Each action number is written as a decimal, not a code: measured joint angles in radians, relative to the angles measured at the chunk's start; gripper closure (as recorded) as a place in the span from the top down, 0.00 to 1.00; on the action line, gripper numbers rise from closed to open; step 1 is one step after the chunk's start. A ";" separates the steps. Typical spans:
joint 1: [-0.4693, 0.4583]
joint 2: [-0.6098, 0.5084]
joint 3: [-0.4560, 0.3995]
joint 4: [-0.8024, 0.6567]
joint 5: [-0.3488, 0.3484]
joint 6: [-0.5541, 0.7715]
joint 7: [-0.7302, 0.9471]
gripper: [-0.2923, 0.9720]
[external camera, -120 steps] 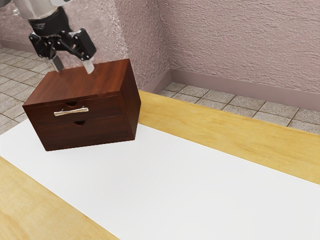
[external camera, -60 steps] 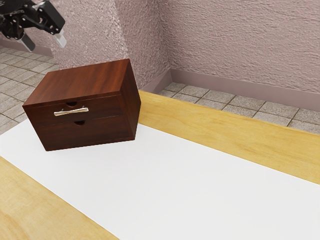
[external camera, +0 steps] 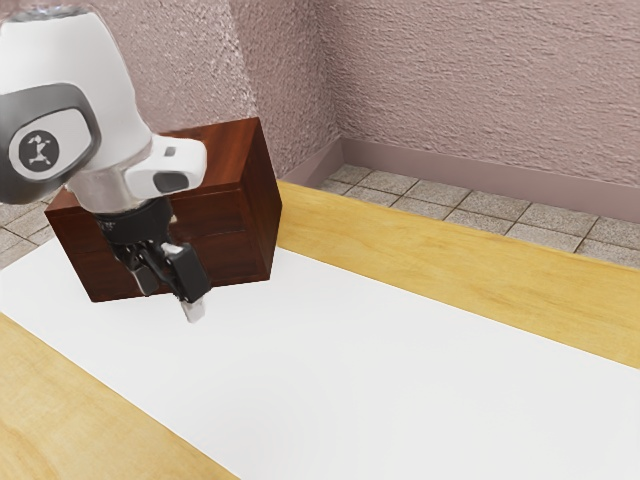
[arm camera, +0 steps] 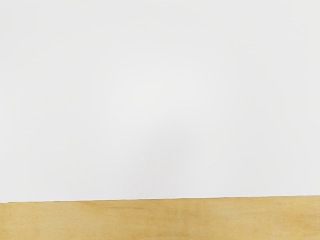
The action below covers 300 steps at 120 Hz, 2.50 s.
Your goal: Pull the drawer handle with one arm to open the drawer
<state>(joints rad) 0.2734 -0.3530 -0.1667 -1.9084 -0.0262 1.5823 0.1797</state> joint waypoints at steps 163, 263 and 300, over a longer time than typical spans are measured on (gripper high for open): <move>0.018 0.206 0.331 -0.100 0.179 0.726 1.076 0.77; 0.022 0.349 0.368 -0.003 0.116 0.796 1.170 0.77; 0.016 0.360 0.371 -0.010 0.111 0.797 1.183 0.77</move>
<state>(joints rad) 0.2892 0.0071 0.2039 -1.9181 0.0848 2.3798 1.3622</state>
